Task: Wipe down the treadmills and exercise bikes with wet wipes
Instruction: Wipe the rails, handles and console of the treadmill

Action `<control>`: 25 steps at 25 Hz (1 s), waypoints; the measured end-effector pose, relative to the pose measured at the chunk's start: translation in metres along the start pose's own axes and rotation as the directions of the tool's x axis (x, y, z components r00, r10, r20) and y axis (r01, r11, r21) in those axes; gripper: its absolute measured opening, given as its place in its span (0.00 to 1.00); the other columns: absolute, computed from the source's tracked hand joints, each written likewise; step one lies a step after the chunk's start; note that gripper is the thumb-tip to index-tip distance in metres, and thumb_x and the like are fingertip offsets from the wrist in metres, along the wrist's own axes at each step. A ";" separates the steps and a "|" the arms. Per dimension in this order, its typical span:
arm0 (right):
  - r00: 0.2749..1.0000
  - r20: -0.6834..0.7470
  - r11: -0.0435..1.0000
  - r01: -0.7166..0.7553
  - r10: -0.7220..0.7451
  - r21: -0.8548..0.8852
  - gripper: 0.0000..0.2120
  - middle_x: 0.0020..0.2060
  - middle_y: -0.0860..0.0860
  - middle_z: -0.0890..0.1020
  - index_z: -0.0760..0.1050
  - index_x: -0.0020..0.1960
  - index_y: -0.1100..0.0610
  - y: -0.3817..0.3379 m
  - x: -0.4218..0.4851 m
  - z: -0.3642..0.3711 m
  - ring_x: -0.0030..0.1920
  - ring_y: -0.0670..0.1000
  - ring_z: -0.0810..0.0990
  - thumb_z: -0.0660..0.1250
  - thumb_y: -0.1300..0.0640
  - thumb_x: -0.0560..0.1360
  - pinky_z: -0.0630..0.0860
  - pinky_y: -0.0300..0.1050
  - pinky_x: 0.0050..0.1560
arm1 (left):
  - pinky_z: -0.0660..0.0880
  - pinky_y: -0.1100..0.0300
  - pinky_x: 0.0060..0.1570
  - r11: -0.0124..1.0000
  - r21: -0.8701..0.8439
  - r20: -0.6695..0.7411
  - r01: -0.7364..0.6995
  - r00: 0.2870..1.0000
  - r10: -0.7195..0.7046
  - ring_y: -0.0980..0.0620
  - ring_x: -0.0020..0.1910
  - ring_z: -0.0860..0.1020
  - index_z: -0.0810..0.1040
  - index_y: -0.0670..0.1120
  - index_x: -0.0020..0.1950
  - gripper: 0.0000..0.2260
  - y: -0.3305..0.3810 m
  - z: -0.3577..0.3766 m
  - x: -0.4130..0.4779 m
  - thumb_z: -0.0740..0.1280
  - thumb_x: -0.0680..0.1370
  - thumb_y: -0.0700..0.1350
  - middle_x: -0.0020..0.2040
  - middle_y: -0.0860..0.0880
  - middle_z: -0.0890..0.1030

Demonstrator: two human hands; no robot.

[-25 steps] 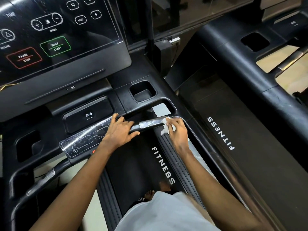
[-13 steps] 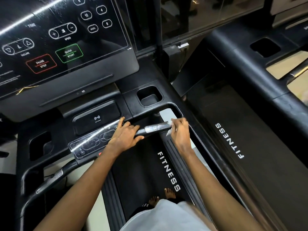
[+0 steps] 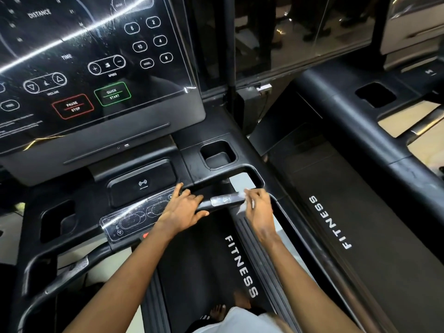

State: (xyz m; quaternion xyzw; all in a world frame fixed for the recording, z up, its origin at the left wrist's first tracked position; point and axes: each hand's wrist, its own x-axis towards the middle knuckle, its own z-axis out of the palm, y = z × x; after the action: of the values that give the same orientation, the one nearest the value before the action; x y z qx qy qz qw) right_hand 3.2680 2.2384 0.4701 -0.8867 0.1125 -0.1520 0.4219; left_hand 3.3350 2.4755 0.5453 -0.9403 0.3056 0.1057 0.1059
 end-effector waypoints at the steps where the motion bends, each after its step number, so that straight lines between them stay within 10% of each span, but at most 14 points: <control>1: 0.998 -0.038 0.999 -0.050 0.050 -0.007 0.12 0.54 0.46 0.74 0.80 0.62 0.57 0.005 0.005 -0.007 0.54 0.40 0.69 0.62 0.59 0.82 0.74 0.43 0.63 | 0.41 0.43 0.77 1.000 -0.003 -0.022 -0.002 1.000 0.002 0.47 0.72 0.69 0.71 0.48 0.74 0.30 -0.001 0.000 -0.001 0.54 0.81 0.67 0.65 0.49 0.79; 6: 0.997 0.076 0.999 0.015 -0.011 -0.043 0.12 0.59 0.57 0.76 0.77 0.62 0.60 -0.016 -0.003 0.006 0.59 0.53 0.73 0.61 0.62 0.81 0.71 0.51 0.63 | 0.41 0.39 0.73 0.993 0.057 -0.067 0.100 0.993 -0.096 0.43 0.80 0.57 0.70 0.47 0.75 0.38 -0.015 -0.006 -0.010 0.61 0.74 0.72 0.77 0.44 0.66; 14: 0.936 0.158 0.946 0.295 -0.314 0.137 0.12 0.56 0.49 0.77 0.79 0.64 0.56 -0.051 -0.023 0.048 0.60 0.50 0.76 0.62 0.59 0.82 0.74 0.45 0.64 | 0.61 0.43 0.72 0.990 0.046 -0.001 0.133 0.991 -0.133 0.42 0.78 0.57 0.45 0.49 0.83 0.53 -0.036 -0.008 -0.025 0.65 0.70 0.75 0.82 0.42 0.49; 18: 0.990 -0.082 0.987 0.123 -0.115 0.105 0.12 0.54 0.50 0.77 0.80 0.62 0.58 -0.020 -0.016 0.035 0.57 0.52 0.77 0.64 0.61 0.81 0.74 0.45 0.64 | 0.63 0.46 0.72 0.989 0.045 -0.038 0.139 0.990 -0.138 0.42 0.77 0.61 0.42 0.47 0.83 0.56 -0.041 -0.003 -0.033 0.67 0.69 0.74 0.82 0.41 0.53; 23: 0.977 0.026 0.967 0.206 -0.212 0.148 0.11 0.54 0.52 0.77 0.80 0.61 0.58 -0.053 -0.030 0.053 0.56 0.46 0.74 0.64 0.61 0.82 0.70 0.36 0.63 | 0.63 0.43 0.72 0.983 0.015 -0.054 0.182 0.982 -0.181 0.41 0.76 0.62 0.45 0.50 0.83 0.54 -0.035 0.000 -0.034 0.68 0.69 0.72 0.80 0.41 0.58; 25: 0.995 -0.098 0.960 0.037 -0.010 0.276 0.06 0.52 0.52 0.76 0.79 0.56 0.58 -0.054 -0.040 0.062 0.51 0.43 0.75 0.65 0.61 0.81 0.72 0.32 0.56 | 0.62 0.41 0.72 0.979 -0.018 -0.051 0.201 0.978 -0.202 0.40 0.76 0.62 0.48 0.51 0.83 0.53 -0.031 -0.001 -0.033 0.70 0.68 0.71 0.79 0.40 0.59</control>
State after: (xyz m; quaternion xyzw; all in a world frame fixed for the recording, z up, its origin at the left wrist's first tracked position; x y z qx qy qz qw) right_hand 3.2574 2.3288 0.4685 -0.8117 0.0995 -0.2138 0.5343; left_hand 3.3275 2.5182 0.5592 -0.9696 0.2108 0.0714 0.1017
